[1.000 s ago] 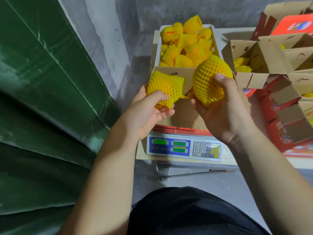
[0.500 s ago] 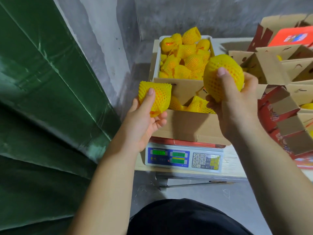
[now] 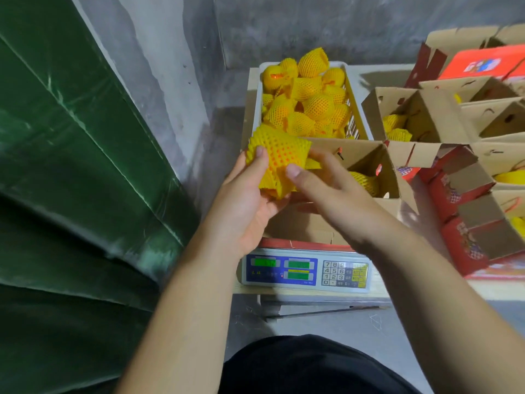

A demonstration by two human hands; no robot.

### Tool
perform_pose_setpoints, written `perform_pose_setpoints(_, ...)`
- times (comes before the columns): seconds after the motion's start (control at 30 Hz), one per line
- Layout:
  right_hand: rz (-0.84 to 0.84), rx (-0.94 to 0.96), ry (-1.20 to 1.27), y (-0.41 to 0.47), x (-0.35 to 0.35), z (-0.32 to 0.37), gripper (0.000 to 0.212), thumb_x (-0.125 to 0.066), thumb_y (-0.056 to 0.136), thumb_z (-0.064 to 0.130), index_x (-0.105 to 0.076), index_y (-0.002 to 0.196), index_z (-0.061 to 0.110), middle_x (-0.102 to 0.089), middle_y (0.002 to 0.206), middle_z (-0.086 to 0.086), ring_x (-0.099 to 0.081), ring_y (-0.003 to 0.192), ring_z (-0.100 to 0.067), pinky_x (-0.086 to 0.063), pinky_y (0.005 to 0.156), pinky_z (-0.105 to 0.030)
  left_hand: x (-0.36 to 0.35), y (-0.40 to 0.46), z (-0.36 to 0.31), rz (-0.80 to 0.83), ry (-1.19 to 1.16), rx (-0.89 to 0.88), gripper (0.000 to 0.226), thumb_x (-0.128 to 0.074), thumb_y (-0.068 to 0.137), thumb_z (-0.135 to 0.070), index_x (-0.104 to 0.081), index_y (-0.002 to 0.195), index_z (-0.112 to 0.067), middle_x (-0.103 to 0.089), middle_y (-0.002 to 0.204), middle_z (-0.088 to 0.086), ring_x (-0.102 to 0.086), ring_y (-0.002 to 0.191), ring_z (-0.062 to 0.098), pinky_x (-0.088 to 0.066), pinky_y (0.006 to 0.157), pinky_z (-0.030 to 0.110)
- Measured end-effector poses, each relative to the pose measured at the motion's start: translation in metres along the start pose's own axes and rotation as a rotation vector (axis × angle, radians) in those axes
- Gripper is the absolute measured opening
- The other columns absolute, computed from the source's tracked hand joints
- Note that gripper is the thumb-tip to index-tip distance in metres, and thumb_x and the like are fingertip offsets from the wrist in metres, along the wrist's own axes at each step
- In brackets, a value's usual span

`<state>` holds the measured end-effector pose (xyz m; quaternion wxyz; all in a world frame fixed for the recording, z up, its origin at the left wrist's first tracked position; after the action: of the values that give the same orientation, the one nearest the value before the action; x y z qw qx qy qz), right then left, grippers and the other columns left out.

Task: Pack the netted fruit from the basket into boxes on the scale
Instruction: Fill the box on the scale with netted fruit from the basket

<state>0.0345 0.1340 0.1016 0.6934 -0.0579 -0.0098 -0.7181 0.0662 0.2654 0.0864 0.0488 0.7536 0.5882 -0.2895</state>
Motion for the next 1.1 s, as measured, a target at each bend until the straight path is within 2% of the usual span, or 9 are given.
perform_pose_setpoints(0.13,0.006,0.035,0.049,-0.003,-0.018,0.013,0.064,-0.077,0.082,0.037,-0.053,0.139,0.021,-0.072,0.118,0.005,-0.069,0.104,-0.005,-0.054,0.082,-0.022,-0.002,0.002,-0.008,0.040,0.099,-0.037,0.053,-0.058,0.104,-0.036,-0.047,0.155,-0.023,-0.066,0.141,0.007,-0.066,0.127,0.027,-0.052,0.109,0.050)
perform_pose_setpoints(0.33,-0.060,0.014,0.278,-0.004,-0.019,0.009,0.064,-0.078,0.085,0.016,-0.049,0.142,0.012,-0.068,0.130,-0.013,-0.065,0.123,-0.032,-0.056,0.098,-0.042,0.009,0.005,-0.026,0.133,0.135,-0.087,0.063,-0.070,0.095,-0.026,-0.048,0.153,-0.017,-0.064,0.144,0.011,-0.065,0.129,0.029,-0.054,0.107,0.051)
perform_pose_setpoints(0.4,-0.061,-0.004,0.327,-0.002,-0.021,0.006,0.067,-0.076,0.086,0.012,-0.047,0.145,0.017,-0.068,0.131,-0.012,-0.066,0.122,-0.032,-0.058,0.096,-0.043,0.014,0.005,-0.027,0.183,0.156,-0.076,0.061,-0.068,0.097,-0.023,-0.048,0.153,-0.012,-0.064,0.144,0.012,-0.064,0.131,0.030,-0.052,0.109,0.051)
perform_pose_setpoints(0.47,-0.057,-0.035,0.390,0.000,-0.024,0.003,0.075,-0.064,0.080,0.014,-0.042,0.151,0.023,-0.064,0.135,-0.010,-0.065,0.122,-0.033,-0.059,0.096,-0.045,0.019,0.005,-0.023,0.225,0.208,-0.071,0.063,-0.071,0.096,-0.022,-0.048,0.154,-0.012,-0.062,0.146,0.011,-0.062,0.133,0.030,-0.048,0.113,0.053)
perform_pose_setpoints(0.6,-0.058,-0.055,0.539,0.001,-0.038,-0.002,0.083,-0.060,0.082,0.017,-0.028,0.158,0.030,-0.063,0.139,-0.006,-0.065,0.125,-0.029,-0.052,0.106,-0.056,0.026,0.007,-0.022,0.248,0.326,-0.102,0.080,-0.086,0.081,-0.025,-0.050,0.153,-0.020,-0.061,0.148,0.007,-0.059,0.137,0.027,-0.046,0.116,0.051)
perform_pose_setpoints(0.67,-0.063,-0.030,0.595,0.001,-0.043,-0.002,0.084,-0.066,0.087,0.019,-0.023,0.159,0.030,-0.067,0.135,-0.006,-0.068,0.123,-0.025,-0.054,0.103,-0.052,0.025,0.007,-0.024,0.251,0.428,-0.152,0.081,-0.086,0.079,-0.030,-0.051,0.151,-0.023,-0.060,0.148,0.004,-0.058,0.137,0.023,-0.048,0.114,0.049)
perform_pose_setpoints(0.8,-0.186,-0.029,0.628,0.004,-0.035,-0.007,0.080,-0.069,0.086,0.017,-0.024,0.152,0.028,-0.065,0.126,-0.009,-0.075,0.104,-0.017,-0.060,0.085,-0.038,0.020,0.005,-0.028,0.247,0.700,-0.244,0.069,-0.082,0.083,-0.038,-0.052,0.144,-0.030,-0.064,0.138,-0.006,-0.062,0.127,0.012,-0.055,0.106,0.042)
perform_pose_setpoints(0.93,-0.278,-0.035,0.639,0.005,-0.028,-0.007,0.068,-0.069,0.081,0.017,-0.030,0.138,0.023,-0.060,0.114,-0.009,-0.076,0.084,-0.009,-0.058,0.069,-0.029,0.016,0.006,-0.028,0.260,0.802,-0.302,0.068,-0.085,0.085,-0.027,-0.052,0.144,-0.024,-0.067,0.131,-0.003,-0.066,0.119,0.015,-0.056,0.103,0.045)
perform_pose_setpoints(1.1,-0.262,-0.043,0.485,0.003,-0.030,-0.007,0.066,-0.078,0.079,0.015,-0.040,0.133,0.015,-0.065,0.118,-0.017,-0.072,0.110,-0.033,-0.061,0.093,-0.047,0.024,0.014,-0.024,0.229,0.785,-0.256,0.070,-0.083,0.090,-0.015,-0.050,0.149,-0.032,-0.065,0.137,-0.009,-0.064,0.124,0.016,-0.057,0.104,0.045)
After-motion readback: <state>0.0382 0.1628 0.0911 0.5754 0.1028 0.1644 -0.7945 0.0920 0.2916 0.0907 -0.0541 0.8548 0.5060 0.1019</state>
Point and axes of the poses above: each hand's wrist, its own y-axis towards the middle knuckle, its own x-axis out of the back of the hand, z = x × y, the point moved 9 cm from there along y, towards the middle knuckle
